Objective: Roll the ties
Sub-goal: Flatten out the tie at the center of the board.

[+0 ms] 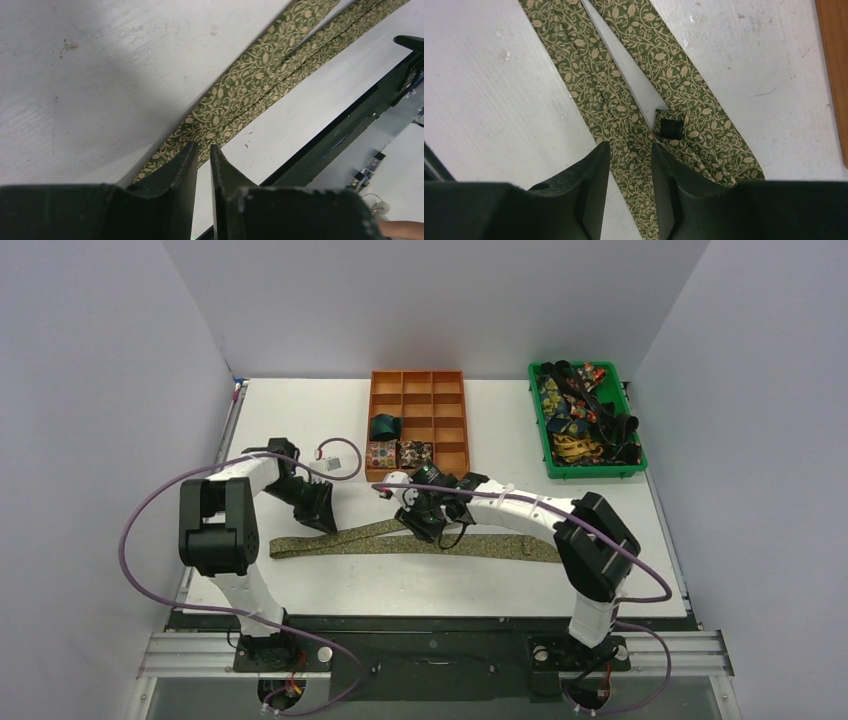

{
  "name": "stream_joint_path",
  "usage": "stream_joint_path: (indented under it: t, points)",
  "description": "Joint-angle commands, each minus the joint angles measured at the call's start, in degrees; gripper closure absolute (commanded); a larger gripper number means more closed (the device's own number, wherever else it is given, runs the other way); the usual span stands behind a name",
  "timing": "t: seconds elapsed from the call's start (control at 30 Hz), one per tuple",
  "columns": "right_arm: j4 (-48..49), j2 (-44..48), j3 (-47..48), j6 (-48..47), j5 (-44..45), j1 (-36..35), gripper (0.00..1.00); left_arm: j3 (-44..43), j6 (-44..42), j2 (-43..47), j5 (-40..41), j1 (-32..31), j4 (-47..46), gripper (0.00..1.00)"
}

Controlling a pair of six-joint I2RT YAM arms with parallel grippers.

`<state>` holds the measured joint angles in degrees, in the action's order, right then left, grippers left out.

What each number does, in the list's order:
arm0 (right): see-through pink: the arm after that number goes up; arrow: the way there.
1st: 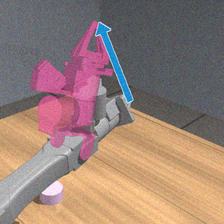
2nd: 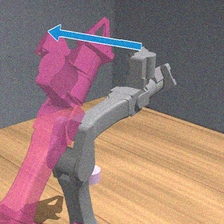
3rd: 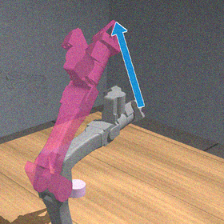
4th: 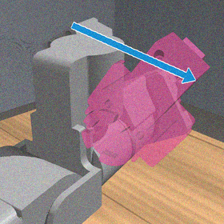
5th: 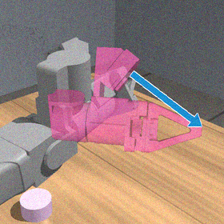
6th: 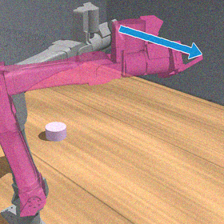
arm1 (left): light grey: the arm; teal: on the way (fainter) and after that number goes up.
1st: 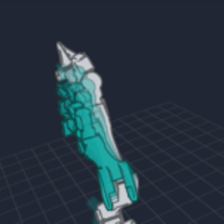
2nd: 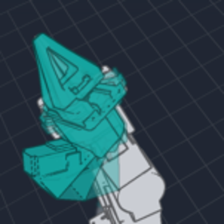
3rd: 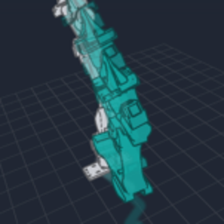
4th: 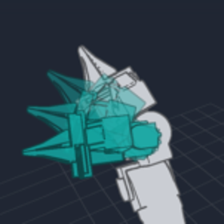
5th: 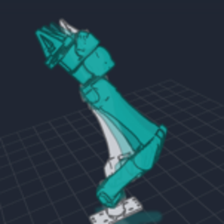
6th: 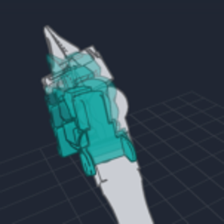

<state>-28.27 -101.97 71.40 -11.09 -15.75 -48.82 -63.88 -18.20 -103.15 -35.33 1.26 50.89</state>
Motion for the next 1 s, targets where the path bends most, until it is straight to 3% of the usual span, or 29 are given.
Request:
stream_joint_path:
  t: [0.0,0.37,0.67,0.8,0.97]
  points:
    - [4.4,-2.23,2.27,1.03,7.66,-0.97,0.67,-3.68,1.85,-3.77,2.07,0.48,4.2,0.88]
    - [2.74,-6.97,2.9,-0.78,17.99,0.49,0.72,-4.55,0.52,-10.59,16.84,1.27,5.14,0.96]
    - [-3.2,-2.89,1.74,-3.22,24.58,12.4,0.74,-5.74,-3.29,-11.29,21.8,2.9,5.53,0.96]
    - [-6.38,2.95,-0.57,-4.13,17.99,20.35,0.73,-6.58,-6.23,-10.2,20.93,3.04,5.58,0.95]
    - [-12.53,11.53,-0.97,-4.95,4.61,29.41,0.69,-8.63,-10.42,-5.07,13.81,1.71,5.49,0.73]
